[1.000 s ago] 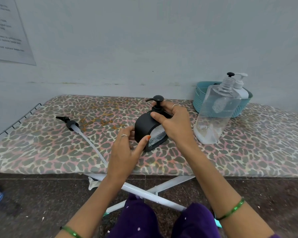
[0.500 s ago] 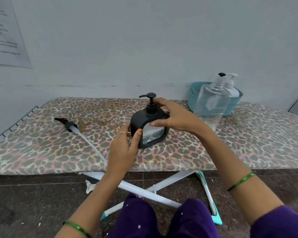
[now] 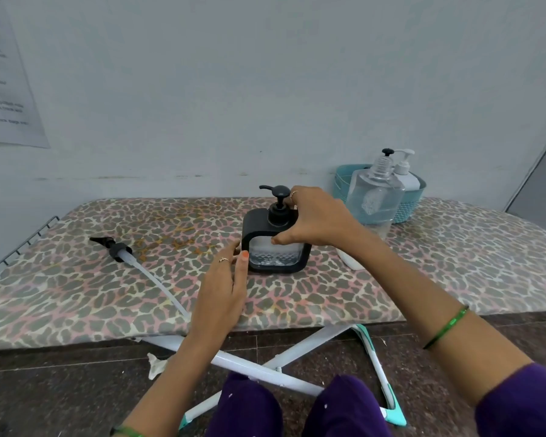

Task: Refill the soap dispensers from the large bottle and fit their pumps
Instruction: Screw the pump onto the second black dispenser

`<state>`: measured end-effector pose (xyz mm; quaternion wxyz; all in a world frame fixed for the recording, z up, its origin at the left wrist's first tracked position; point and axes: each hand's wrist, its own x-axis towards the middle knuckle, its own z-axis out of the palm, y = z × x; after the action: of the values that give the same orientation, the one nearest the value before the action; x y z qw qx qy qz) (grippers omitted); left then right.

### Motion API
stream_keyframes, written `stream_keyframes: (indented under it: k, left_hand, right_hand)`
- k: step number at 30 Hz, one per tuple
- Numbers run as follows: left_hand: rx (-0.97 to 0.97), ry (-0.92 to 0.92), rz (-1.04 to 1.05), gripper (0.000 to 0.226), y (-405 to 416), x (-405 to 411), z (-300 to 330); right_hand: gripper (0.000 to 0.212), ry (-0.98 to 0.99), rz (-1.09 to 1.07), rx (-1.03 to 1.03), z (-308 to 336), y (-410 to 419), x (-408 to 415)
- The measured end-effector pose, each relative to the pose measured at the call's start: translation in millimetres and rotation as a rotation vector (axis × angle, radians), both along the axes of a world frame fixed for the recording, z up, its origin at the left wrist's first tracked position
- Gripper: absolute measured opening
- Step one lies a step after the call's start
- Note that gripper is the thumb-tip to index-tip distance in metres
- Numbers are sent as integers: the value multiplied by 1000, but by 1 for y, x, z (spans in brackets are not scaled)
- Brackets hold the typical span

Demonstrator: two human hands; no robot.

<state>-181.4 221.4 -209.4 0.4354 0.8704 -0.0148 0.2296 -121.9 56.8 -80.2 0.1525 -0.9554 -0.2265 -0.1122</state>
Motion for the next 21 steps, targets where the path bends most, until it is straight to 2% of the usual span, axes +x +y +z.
stream_keyframes:
  k: [2,6,13,17,21]
  left_hand:
    - [42,23,10,57,1,2,-2]
    - [229,46,64,33,-1,7,-5]
    - [437,68,88,27,-1,23,-7]
    - [572,10,93,18,-1,28,-14]
    - [594,9,114,12,-1,29,-17]
  right_hand:
    - [52,-22,5,33,13,-3,0]
    - [47,-153,2,139,63,-15,2]
    - [30,-287,-141,439,144,-63,28]
    - [31,-267,-273,511,150,-89,66]
    - [42,-263,-461,464,127,-110,102]
